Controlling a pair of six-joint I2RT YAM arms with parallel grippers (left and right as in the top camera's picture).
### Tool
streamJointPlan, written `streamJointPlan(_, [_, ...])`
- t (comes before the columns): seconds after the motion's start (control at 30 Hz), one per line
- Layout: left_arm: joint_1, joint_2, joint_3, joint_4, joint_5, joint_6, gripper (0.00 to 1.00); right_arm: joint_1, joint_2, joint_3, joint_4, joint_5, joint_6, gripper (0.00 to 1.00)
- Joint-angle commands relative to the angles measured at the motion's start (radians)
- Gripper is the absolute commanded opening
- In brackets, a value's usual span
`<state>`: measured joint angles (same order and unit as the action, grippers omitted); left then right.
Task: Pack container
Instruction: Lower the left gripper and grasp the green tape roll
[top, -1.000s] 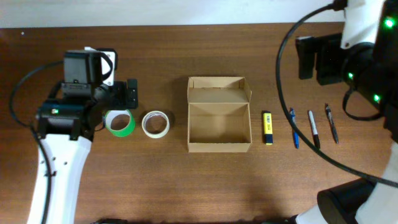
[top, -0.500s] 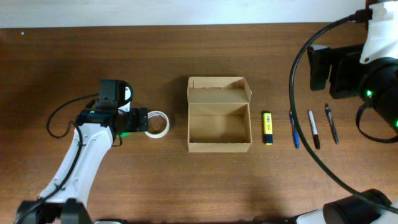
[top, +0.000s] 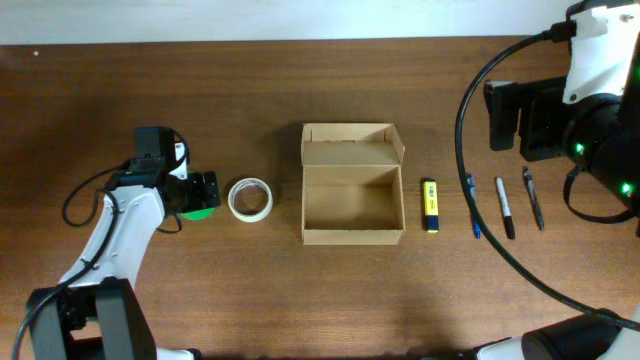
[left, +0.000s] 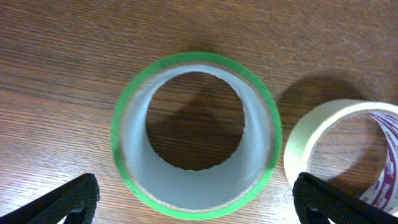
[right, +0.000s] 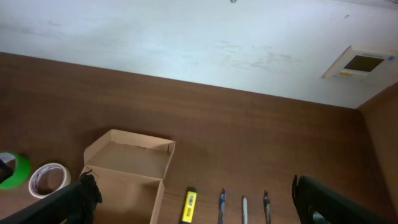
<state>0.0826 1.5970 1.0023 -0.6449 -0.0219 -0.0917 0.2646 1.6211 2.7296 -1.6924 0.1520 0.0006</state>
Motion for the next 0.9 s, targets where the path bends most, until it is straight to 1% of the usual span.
streamJointPlan(0.0, [0.006,0.006,-0.002,0.008,0.02,-0.009,1.0,0.003,-0.007,-0.005,-0.006,-0.01,0.008,0.99])
streamJointPlan(0.03, [0.006,0.007,-0.002,0.01,0.027,-0.009,0.92,0.003,-0.008,-0.005,-0.006,-0.011,0.008,0.99])
streamJointPlan(0.07, [0.005,0.008,-0.002,0.01,0.028,-0.009,0.9,0.003,-0.008,-0.005,-0.006,-0.013,0.008,0.99])
streamJointPlan(0.23, [0.005,0.026,-0.002,0.02,0.046,-0.008,0.91,0.003,-0.009,-0.005,-0.006,-0.022,0.008,0.99])
streamJointPlan(0.4, [0.005,0.085,-0.002,0.036,0.115,-0.009,0.91,0.003,-0.012,-0.005,-0.006,-0.022,0.008,0.99])
streamJointPlan(0.57, [0.005,0.153,-0.002,0.035,0.121,-0.009,0.91,0.003,-0.017,-0.005,-0.006,-0.022,0.008,0.99])
streamJointPlan(0.63, [0.005,0.174,-0.002,0.035,0.124,-0.009,0.89,0.003,-0.02,-0.005,-0.006,-0.022,0.008,0.99])
streamJointPlan(0.67, [0.005,0.181,-0.002,0.035,0.13,-0.009,0.83,0.003,-0.021,-0.005,-0.006,-0.022,0.008,0.99])
streamJointPlan(0.77, [0.003,0.188,-0.002,0.034,0.149,-0.009,0.78,0.003,-0.022,-0.005,-0.006,-0.022,0.008,0.99])
streamJointPlan(0.87, [0.003,0.188,-0.002,0.034,0.158,-0.009,0.78,0.003,-0.022,-0.005,-0.006,-0.022,0.008,0.99])
